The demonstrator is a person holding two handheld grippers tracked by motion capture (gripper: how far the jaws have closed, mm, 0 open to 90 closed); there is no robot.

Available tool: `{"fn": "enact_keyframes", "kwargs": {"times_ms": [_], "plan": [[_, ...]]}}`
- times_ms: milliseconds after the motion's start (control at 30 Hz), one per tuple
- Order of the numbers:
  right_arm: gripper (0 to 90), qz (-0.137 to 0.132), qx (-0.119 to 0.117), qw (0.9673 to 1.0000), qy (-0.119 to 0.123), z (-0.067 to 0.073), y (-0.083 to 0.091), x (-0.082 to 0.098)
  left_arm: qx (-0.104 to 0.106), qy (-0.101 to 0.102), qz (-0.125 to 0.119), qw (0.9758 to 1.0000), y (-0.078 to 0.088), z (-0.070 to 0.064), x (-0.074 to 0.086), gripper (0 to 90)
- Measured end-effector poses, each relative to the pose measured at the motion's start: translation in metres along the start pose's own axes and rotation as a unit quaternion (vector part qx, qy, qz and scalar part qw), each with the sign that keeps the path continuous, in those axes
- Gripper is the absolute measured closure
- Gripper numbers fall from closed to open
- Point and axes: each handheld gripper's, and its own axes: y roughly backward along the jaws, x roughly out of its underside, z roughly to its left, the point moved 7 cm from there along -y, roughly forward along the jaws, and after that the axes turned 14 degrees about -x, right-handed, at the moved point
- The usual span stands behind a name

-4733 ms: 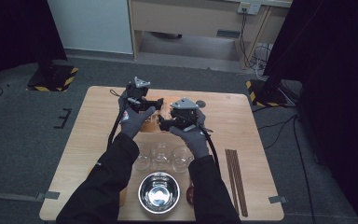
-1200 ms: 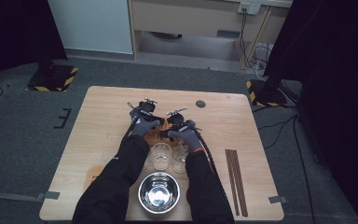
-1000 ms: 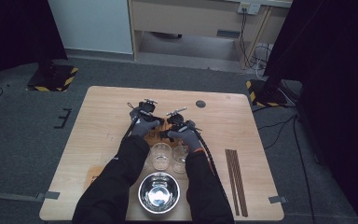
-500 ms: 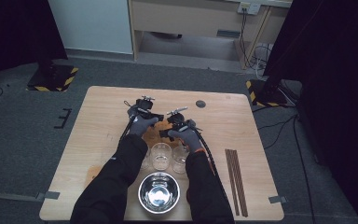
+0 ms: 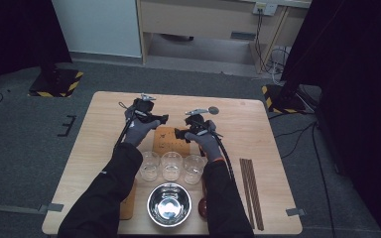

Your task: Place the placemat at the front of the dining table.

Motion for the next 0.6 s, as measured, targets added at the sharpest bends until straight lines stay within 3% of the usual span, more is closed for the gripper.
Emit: {"fn": "enact_keyframes", "kwargs": {"times_ms": [167, 433, 600], "plan": [[5.6, -0.016, 0.003, 0.9997, 0.018, -0.005, 0.012, 0.000, -0.002, -0.012, -0.006, 0.9999, 0.008, 0.007, 0.013, 15.8], [6.3, -0.013, 0.001, 0.9991, 0.040, -0.008, 0.015, 0.008, 0.002, -0.027, -0.016, 0.9995, 0.013, 0.019, 0.035, 15.6], [6.6, -0.017, -0.002, 0.9992, 0.035, -0.012, 0.012, 0.018, 0.008, -0.024, -0.012, 0.9996, 0.012, 0.026, 0.048, 15.2]]}}
